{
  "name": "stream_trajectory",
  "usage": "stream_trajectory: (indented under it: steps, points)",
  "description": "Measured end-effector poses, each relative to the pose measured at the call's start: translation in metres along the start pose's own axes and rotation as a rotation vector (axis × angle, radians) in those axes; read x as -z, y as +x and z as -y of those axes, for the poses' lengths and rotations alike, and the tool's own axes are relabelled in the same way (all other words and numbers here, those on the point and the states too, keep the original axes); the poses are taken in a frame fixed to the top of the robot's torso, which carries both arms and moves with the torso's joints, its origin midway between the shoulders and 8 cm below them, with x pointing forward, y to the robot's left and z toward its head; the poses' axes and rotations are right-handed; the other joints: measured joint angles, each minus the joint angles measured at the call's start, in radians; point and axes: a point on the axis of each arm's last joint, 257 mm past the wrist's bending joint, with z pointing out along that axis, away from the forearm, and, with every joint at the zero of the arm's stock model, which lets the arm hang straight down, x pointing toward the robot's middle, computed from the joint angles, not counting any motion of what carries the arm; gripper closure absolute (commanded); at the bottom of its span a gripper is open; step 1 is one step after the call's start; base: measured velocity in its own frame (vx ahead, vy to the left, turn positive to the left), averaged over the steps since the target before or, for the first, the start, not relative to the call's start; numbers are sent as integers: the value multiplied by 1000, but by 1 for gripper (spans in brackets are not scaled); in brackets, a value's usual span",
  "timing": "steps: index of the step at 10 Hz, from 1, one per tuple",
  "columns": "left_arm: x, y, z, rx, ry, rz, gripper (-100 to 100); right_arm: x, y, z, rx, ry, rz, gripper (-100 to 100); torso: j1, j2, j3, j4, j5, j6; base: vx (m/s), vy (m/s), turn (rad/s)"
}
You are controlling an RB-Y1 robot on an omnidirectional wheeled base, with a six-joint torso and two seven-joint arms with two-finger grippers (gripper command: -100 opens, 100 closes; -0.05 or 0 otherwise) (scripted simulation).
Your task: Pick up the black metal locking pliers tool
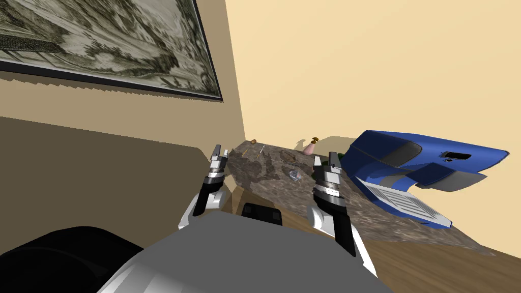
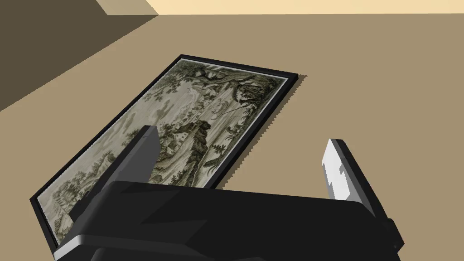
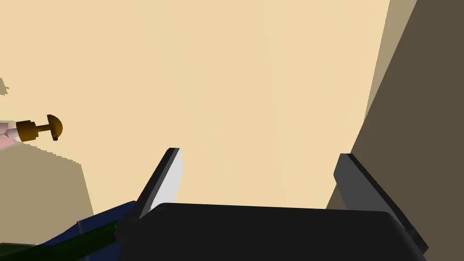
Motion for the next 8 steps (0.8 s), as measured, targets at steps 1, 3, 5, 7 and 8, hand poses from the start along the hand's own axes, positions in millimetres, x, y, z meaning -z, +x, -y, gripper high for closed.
stream_trajectory:
  steps: [1,3,5,7,8]
  points:
    - [0,0,0,0,0,0,0,0,3,2,12,4,-23,-100,0,0,0,0,0,0,2,7,36]
    - [0,0,0,0,0,0,0,2,9,10,46,24,-77,-100,0,0,0,0,0,0,3,10,28]
    - [0,0,0,0,0,0,0,5,13,17,75,38,-122,-100,0,0,0,0,0,0,3,11,43]
    - [0,0,0,0,0,0,0,9,17,28,110,60,-168,-100,0,0,0,0,0,0,2,8,33]
    - [0,0,0,0,0,0,0,11,19,34,129,71,-195,-100,0,0,0,0,0,0,5,14,64]
